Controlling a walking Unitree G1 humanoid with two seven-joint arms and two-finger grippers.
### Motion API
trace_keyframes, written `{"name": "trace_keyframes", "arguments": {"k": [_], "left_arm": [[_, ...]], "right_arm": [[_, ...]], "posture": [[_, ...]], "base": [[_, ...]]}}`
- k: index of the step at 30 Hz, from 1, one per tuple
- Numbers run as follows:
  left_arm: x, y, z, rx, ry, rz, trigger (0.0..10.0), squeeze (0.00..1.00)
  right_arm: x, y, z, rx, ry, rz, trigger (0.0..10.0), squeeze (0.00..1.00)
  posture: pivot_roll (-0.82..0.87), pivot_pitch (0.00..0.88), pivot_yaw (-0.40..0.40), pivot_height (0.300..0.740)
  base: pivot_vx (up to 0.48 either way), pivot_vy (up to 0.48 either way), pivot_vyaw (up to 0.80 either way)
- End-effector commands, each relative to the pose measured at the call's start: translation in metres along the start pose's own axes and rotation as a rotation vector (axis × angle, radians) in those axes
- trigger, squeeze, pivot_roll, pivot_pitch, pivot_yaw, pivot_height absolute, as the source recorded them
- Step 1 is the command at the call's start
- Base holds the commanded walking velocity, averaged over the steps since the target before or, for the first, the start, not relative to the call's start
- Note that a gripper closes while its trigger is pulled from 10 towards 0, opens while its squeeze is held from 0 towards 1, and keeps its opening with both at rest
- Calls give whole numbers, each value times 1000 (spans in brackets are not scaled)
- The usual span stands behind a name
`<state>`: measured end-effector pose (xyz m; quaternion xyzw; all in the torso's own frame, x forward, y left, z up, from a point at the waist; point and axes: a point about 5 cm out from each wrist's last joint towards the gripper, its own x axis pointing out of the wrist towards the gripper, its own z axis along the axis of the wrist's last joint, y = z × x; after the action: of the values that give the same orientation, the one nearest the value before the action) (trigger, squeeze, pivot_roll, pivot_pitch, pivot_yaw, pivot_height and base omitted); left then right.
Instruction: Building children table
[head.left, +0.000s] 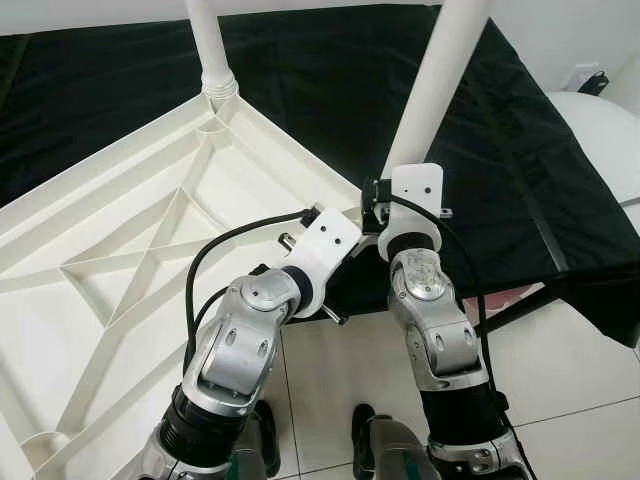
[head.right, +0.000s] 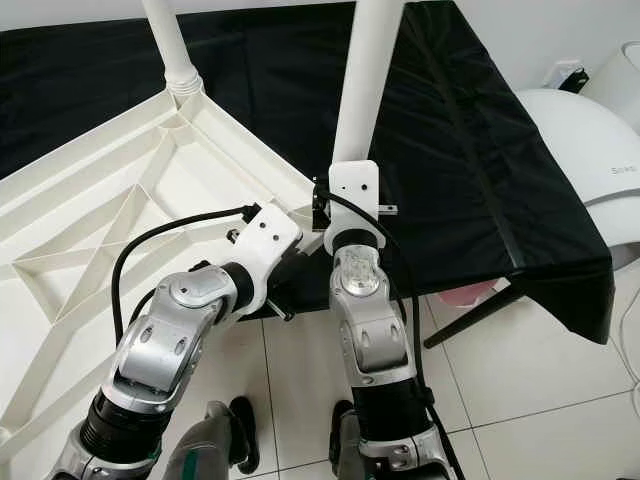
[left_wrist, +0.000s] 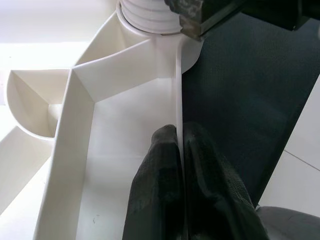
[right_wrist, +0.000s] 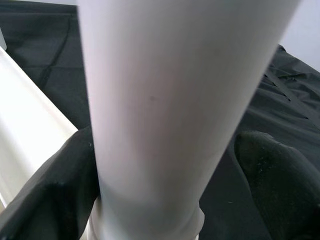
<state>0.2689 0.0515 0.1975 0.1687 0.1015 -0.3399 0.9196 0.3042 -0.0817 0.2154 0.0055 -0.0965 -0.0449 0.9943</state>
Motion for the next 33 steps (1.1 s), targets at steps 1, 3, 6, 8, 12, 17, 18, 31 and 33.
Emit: {"name": "trace_keyframes", "arguments": {"k": [1,3,6,8,12,17,18,31,33], "left_arm": [[-3,6,10,15,-48,117,10000,0],[-3,6,11,15,-48,117,10000,0],[-3,7,10,16,-48,120,10000,0],[-3,7,10,19,-48,120,10000,0],[-2,7,10,23,-49,118,10000,0],[-2,8,10,30,-51,116,10000,0],[-2,8,10,30,-51,116,10000,0],[-2,10,11,33,-56,121,10000,0],[-2,10,11,32,-57,122,10000,0]], "right_arm": [[-6,8,-10,72,67,-9,10000,1000],[-6,7,-10,70,62,-3,10000,1000],[-6,2,-9,87,28,94,10000,1000],[-7,-1,-7,99,-22,221,10000,1000],[-3,-15,-11,96,-44,298,10000,0],[13,-46,-19,58,-30,391,10000,0],[13,-46,-19,58,-30,391,10000,0],[40,-81,-15,10,-22,754,10000,0],[42,-81,-13,5,-26,795,10000,0]], "posture": [[-113,240,-5,740],[-113,240,-5,740],[-113,235,-8,740],[-118,229,-8,740],[-121,223,-9,740],[-121,215,-12,740],[-121,215,-12,740],[-114,218,-15,740],[-113,218,-13,740]], "base": [[0,0,0],[0,0,0],[0,0,0],[0,0,0],[0,0,0],[0,0,0],[0,0,0],[0,0,0],[0,0,0]]}}
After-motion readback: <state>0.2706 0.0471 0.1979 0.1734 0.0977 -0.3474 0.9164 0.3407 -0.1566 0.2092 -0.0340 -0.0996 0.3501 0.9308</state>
